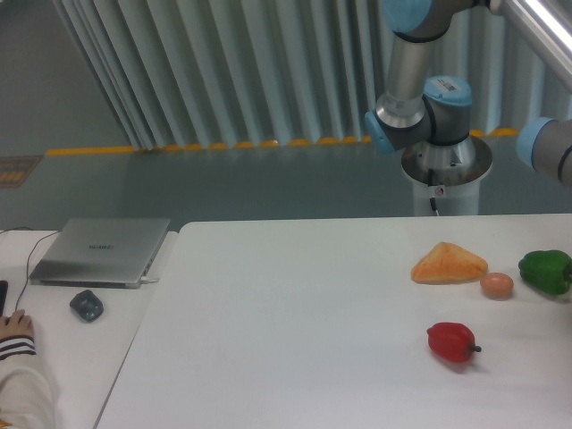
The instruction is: Place the yellow pepper on the table
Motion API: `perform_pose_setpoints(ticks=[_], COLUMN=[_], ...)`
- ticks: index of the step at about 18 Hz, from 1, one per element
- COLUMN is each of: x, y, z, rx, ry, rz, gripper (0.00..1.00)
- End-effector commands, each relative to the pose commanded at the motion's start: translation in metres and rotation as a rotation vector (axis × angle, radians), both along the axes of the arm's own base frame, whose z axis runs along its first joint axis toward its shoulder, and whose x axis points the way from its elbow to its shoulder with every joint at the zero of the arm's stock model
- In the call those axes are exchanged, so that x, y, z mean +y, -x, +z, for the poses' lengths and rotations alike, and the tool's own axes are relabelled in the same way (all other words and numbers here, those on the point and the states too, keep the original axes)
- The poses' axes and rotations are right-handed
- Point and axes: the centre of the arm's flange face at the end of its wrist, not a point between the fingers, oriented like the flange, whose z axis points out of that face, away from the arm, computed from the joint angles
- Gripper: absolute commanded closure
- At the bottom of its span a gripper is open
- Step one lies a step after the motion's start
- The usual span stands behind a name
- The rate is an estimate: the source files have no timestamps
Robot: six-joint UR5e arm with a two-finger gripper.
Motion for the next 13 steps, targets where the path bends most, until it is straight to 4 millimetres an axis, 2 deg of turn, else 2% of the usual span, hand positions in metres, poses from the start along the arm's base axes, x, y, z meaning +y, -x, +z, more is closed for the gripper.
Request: perform_pose_setpoints(ticks=[6, 10, 13], x=[-0.007, -0.009, -0.018], y=[0.004, 0.003, 0.005], z=[-0.010, -0.003, -0.001], rx=[-0.010, 0.004, 0.056], ry=[0.096, 0.121, 0.280], rz=[-0.134, -0.147, -0.173], gripper=[0.00, 0.00, 0.00])
